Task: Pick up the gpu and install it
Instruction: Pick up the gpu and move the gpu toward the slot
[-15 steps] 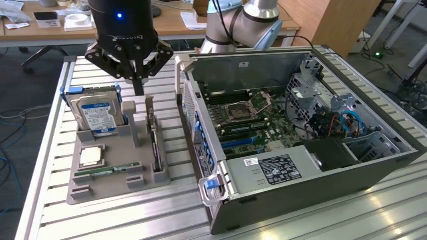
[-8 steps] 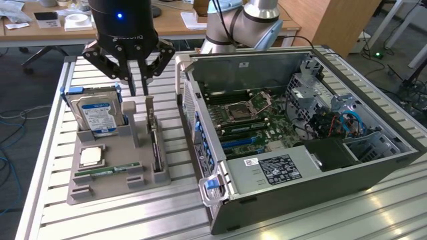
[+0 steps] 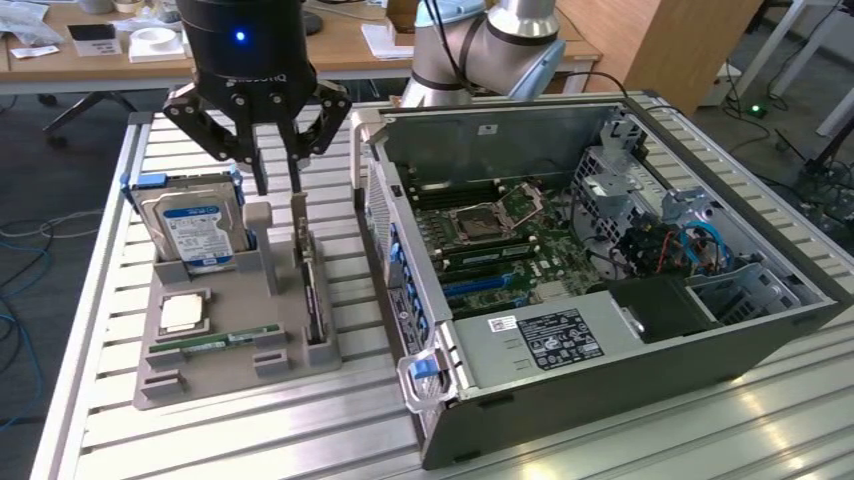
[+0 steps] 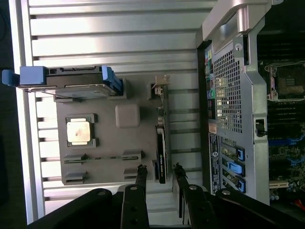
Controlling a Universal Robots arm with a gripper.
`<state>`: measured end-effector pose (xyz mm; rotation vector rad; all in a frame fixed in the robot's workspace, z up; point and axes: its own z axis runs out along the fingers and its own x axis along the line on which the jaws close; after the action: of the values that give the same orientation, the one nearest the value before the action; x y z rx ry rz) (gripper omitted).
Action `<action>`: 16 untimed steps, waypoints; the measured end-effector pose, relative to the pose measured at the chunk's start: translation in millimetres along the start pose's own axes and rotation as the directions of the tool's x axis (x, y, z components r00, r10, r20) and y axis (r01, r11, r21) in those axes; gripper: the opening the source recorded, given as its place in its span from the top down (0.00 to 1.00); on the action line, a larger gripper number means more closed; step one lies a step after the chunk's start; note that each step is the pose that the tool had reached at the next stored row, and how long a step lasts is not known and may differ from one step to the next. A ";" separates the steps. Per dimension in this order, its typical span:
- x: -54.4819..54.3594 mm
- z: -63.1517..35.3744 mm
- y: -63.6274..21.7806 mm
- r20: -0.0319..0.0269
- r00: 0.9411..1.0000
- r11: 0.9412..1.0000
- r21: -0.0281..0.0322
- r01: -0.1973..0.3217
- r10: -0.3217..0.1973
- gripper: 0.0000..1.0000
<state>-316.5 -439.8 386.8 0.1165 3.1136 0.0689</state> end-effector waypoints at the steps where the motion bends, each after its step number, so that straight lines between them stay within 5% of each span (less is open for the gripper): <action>1: 0.0 1.7 -0.1 0.000 1.000 1.000 0.000 0.000 0.000 0.64; 16: 0.6 29.0 -1.3 0.000 1.000 1.000 0.000 0.000 0.000 0.64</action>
<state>-316.4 -439.8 357.8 0.1165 3.1136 0.0689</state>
